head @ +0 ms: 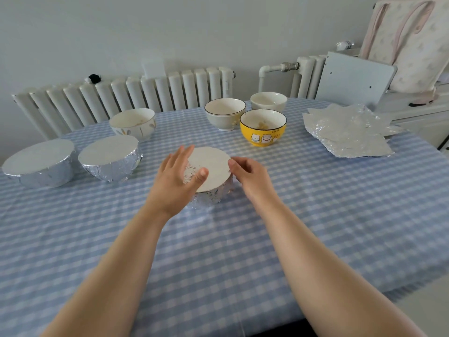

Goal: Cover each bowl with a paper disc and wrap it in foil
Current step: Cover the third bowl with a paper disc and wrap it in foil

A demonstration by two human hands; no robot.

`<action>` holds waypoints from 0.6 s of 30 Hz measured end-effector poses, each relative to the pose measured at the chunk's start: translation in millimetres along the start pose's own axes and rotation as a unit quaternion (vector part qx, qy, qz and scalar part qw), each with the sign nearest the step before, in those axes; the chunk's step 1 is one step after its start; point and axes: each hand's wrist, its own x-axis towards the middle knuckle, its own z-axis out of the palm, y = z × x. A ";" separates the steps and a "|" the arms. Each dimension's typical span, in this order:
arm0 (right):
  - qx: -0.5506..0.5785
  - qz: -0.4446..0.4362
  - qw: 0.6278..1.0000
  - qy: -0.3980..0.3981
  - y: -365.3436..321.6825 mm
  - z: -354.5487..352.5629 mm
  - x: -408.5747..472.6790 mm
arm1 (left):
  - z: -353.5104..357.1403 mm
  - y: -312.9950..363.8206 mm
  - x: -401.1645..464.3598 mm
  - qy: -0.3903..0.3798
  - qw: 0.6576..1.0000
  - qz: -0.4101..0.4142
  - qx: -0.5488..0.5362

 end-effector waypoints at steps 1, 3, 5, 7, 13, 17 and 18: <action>0.004 0.008 1.000 -0.003 -1.0 -1.1 3.5 | 2.6 3.8 -3.0 0.007 1.000 -0.010 -0.003; 0.022 0.022 0.999 -0.005 -2.4 -3.4 7.5 | 8.1 12.3 -10.4 0.023 0.999 -0.039 -0.013; 0.020 0.028 0.999 0.001 1.1 -4.6 10.5 | 10.1 19.4 -15.7 0.040 0.997 -0.061 -0.024; 0.008 0.025 1.000 0.014 4.1 -4.1 10.0 | 7.7 23.1 -18.0 0.052 0.996 -0.070 -0.017; 0.061 0.033 0.997 0.046 3.2 6.9 -10.1 | 3.0 16.4 -14.6 0.035 0.987 -0.005 0.159; 0.056 0.025 0.997 0.043 6.0 19.0 -27.9 | 8.1 12.6 -14.0 0.000 0.987 0.001 0.161; 0.063 0.036 0.996 0.057 6.9 21.3 -30.7 | 8.8 12.8 -13.8 -0.001 0.988 -0.004 0.156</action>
